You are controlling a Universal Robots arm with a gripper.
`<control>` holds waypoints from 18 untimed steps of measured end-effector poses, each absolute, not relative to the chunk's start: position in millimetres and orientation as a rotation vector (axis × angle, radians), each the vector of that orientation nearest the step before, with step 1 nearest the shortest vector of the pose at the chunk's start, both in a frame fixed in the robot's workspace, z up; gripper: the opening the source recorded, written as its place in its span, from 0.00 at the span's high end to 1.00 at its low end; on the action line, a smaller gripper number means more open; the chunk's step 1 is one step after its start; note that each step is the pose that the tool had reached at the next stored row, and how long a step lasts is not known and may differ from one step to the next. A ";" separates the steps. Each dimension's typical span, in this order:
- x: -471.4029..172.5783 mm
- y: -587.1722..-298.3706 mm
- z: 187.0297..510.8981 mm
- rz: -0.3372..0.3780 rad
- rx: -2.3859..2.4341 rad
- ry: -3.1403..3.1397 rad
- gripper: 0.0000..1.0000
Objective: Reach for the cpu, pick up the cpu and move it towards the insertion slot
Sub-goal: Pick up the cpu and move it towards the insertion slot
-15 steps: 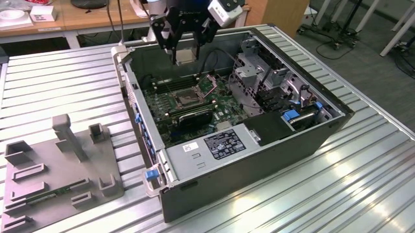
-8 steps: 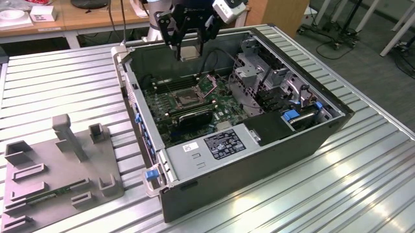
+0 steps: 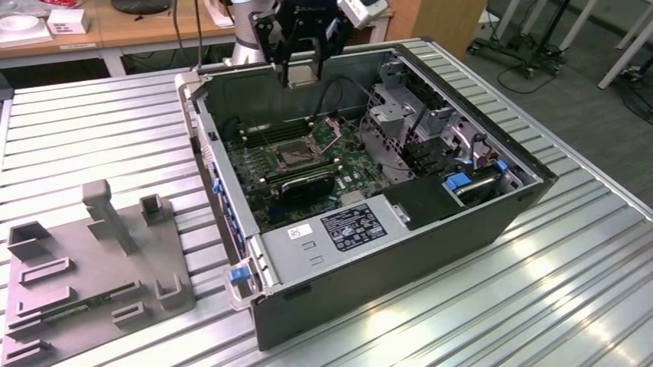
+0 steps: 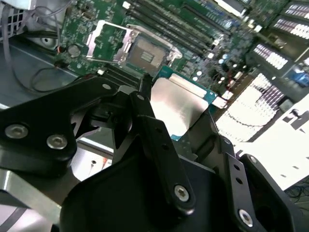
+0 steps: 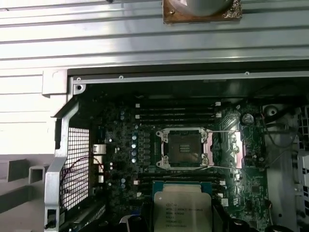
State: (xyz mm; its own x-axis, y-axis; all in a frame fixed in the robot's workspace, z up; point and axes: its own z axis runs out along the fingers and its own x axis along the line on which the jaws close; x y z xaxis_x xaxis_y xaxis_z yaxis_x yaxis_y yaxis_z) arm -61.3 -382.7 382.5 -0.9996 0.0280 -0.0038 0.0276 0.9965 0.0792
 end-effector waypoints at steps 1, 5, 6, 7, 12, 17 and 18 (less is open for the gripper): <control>-59.7 -379.9 382.5 0.124 0.044 3.134 0.45; -53.4 -368.9 381.9 0.124 0.044 3.134 0.45; -51.9 -366.2 381.9 0.124 0.044 3.134 0.45; -50.4 -363.5 381.7 0.124 0.044 3.134 0.45; -41.8 -351.5 381.4 0.124 0.043 3.134 0.45; -33.5 -340.3 381.1 0.124 0.044 3.134 0.45; -32.7 -338.4 381.0 0.124 0.044 3.134 0.45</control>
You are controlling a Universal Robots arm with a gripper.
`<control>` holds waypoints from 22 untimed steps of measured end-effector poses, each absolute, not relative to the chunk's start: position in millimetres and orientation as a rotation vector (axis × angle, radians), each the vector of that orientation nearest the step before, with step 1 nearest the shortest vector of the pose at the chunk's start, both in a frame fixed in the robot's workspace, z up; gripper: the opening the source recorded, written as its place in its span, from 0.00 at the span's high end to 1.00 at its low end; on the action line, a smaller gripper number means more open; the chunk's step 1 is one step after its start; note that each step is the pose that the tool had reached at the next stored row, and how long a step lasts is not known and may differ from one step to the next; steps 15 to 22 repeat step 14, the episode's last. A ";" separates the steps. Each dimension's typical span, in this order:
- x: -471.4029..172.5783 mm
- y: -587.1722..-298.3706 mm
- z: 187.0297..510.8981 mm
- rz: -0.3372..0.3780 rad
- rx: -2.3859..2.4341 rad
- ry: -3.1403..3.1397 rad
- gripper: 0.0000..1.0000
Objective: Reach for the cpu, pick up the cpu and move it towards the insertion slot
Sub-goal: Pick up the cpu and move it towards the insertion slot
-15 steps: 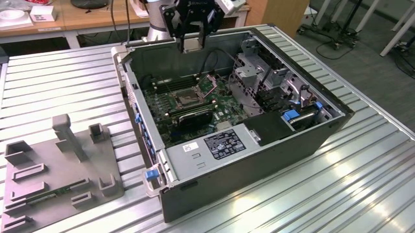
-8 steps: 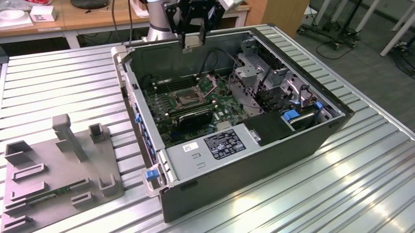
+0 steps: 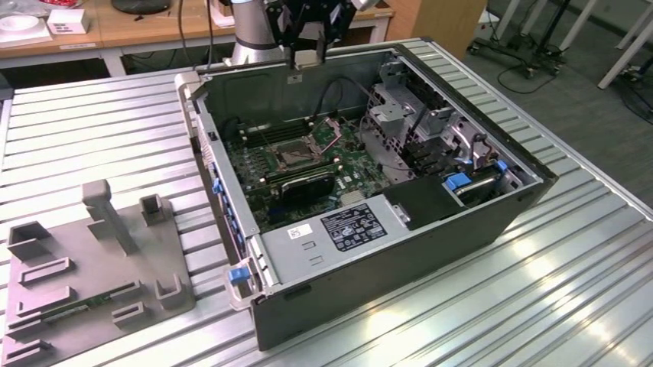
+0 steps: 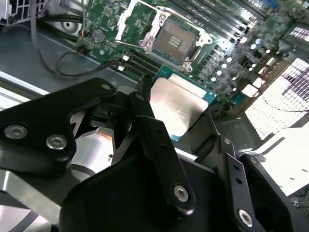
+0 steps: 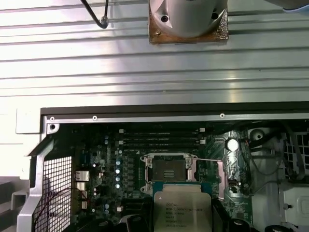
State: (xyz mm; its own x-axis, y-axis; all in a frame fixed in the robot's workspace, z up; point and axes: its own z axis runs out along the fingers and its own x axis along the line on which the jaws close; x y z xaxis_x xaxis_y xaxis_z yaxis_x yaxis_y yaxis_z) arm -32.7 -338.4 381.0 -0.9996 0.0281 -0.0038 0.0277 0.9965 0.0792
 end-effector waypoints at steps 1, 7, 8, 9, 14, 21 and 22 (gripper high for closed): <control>-32.2 -336.6 380.9 0.124 0.044 3.134 0.45; -29.1 -325.5 380.1 0.124 0.043 3.134 0.45; -28.7 -325.2 380.0 0.124 0.043 3.134 0.45; -28.7 -325.2 380.0 0.124 0.044 3.134 0.45; -27.4 -325.1 380.0 0.124 0.044 3.134 0.45; -27.4 -325.1 380.0 0.124 0.044 3.134 0.45; -27.4 -325.1 380.0 0.124 0.044 3.134 0.45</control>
